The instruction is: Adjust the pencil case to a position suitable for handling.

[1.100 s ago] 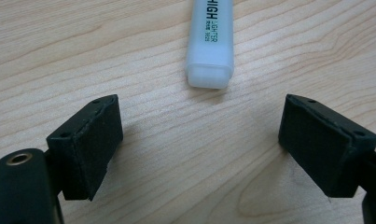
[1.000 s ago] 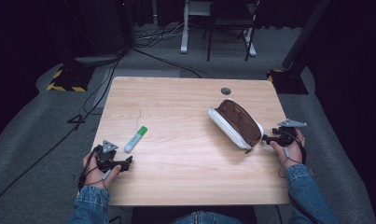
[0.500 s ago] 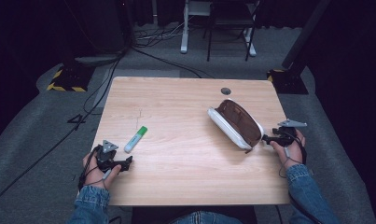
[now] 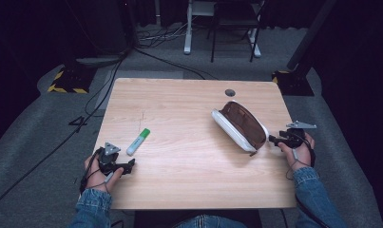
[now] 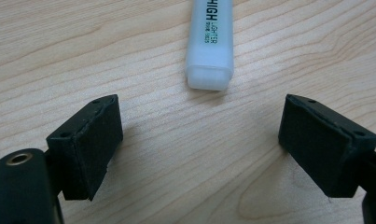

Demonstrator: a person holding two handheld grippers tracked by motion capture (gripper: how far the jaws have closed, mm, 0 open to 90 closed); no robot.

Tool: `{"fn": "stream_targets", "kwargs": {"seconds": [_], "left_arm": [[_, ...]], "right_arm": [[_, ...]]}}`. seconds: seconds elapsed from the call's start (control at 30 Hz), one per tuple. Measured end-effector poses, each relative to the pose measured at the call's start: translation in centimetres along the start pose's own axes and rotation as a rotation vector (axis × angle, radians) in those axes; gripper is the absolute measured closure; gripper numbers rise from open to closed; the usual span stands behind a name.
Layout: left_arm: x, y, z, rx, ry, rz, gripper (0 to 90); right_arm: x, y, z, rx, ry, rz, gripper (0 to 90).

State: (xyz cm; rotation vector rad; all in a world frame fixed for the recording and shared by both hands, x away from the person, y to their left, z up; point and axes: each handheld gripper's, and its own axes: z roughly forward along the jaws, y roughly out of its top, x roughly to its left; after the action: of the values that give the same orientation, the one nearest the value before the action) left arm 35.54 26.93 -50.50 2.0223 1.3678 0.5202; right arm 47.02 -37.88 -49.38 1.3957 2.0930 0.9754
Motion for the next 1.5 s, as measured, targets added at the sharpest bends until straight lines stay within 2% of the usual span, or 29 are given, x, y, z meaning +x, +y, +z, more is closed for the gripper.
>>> {"fn": "stream_targets", "kwargs": {"seconds": [0.17,0.4,0.57,0.8,0.9,0.97,1.2,1.37,1.5], "left_arm": [[0.0,0.0,0.0,-0.001,0.0,-0.001,13.7],[0.0,0.0,0.0,0.0,0.0,-0.001,13.8],[0.0,0.0,0.0,0.0,-0.001,0.0,13.7],[0.0,0.0,0.0,0.001,-0.001,0.0,13.7],[0.0,0.0,0.0,0.0,-0.001,-0.001,13.8],[0.0,0.0,0.0,0.002,-0.001,0.005,13.8],[0.0,0.1,0.0,0.003,-0.002,0.005,13.7],[0.0,0.1,0.0,0.002,-0.001,0.007,13.8],[0.0,0.1,0.0,0.002,-0.001,0.007,13.8]], "right_arm": [[0.0,0.6,-1.2,0.002,-0.013,0.004,38.6],[-0.1,1.2,-2.4,-0.014,0.0,0.023,39.5],[0.1,1.7,-3.2,-0.026,0.041,0.047,39.0],[0.9,2.6,-4.2,-0.052,0.072,0.033,38.3],[1.4,3.1,-4.7,-0.068,0.115,0.049,37.0],[1.6,3.2,-4.8,-0.071,0.12,0.049,36.7],[2.9,4.1,-5.5,-0.092,0.145,0.025,34.0],[3.6,4.6,-5.7,-0.106,0.189,0.028,30.2],[4.2,4.9,-6.0,-0.117,0.192,0.015,28.8]]}}
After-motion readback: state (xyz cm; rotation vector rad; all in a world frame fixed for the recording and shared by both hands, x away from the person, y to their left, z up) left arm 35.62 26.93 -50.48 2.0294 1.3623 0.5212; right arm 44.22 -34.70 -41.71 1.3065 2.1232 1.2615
